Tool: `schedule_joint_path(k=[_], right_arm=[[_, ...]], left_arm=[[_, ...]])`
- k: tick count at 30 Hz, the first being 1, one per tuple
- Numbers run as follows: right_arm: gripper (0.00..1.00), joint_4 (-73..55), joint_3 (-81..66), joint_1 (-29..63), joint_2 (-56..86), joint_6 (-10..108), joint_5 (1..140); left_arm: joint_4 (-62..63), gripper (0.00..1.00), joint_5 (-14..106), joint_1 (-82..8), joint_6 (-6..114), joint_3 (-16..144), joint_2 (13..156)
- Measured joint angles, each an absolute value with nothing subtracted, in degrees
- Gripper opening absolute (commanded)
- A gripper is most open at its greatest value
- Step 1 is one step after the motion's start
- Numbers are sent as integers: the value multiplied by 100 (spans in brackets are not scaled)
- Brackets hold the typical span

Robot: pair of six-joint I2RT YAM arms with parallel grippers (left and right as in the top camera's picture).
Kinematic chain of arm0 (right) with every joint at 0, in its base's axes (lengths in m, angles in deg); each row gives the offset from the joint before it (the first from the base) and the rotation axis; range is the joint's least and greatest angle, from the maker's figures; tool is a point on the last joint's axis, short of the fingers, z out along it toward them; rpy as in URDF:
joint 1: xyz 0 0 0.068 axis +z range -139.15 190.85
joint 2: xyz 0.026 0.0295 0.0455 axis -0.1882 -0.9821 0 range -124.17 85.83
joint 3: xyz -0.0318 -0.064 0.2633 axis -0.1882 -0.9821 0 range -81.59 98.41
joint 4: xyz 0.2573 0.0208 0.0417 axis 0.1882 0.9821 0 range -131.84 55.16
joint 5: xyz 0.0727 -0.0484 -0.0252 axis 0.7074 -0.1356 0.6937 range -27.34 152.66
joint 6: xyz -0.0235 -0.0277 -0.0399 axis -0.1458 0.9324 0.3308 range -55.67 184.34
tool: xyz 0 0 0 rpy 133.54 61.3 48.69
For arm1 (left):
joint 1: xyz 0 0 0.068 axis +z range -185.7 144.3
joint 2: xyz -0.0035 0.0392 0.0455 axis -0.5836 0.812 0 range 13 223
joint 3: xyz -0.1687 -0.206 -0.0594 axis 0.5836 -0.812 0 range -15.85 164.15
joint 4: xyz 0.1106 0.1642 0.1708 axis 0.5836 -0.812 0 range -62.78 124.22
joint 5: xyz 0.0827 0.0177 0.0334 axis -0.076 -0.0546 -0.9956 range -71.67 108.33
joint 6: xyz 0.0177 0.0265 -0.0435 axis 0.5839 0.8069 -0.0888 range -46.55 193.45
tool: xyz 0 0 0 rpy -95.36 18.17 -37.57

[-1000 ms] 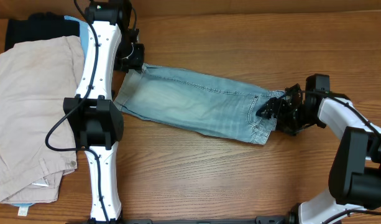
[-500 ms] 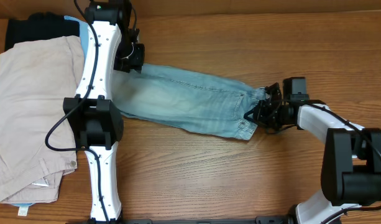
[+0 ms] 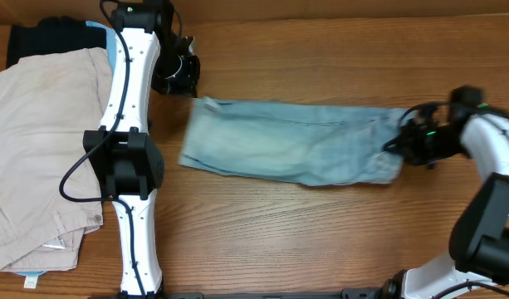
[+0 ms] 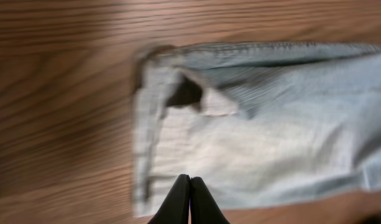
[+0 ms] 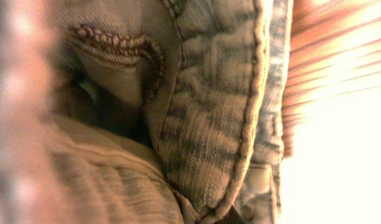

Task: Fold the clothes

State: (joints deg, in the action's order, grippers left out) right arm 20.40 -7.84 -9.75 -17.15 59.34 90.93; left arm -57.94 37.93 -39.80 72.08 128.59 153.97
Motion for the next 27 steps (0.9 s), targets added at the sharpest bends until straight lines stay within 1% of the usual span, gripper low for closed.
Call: schedule_joint_path(k=[5, 13, 27], right_arm=[[4, 2099, -340, -1299, -1584, 6116, 8710], [4, 1506, -338, -1192, -1582, 5928, 8592], [4, 1220, -6, -1067, -1582, 5412, 8579]], left_arm=[[-5785, 4, 4575, -4006, 7608, 12859, 15397], [-5366, 5, 5334, -4199, 8301, 12719, 15397], [-4983, 4, 5930, -4389, 8568, 10903, 15414]])
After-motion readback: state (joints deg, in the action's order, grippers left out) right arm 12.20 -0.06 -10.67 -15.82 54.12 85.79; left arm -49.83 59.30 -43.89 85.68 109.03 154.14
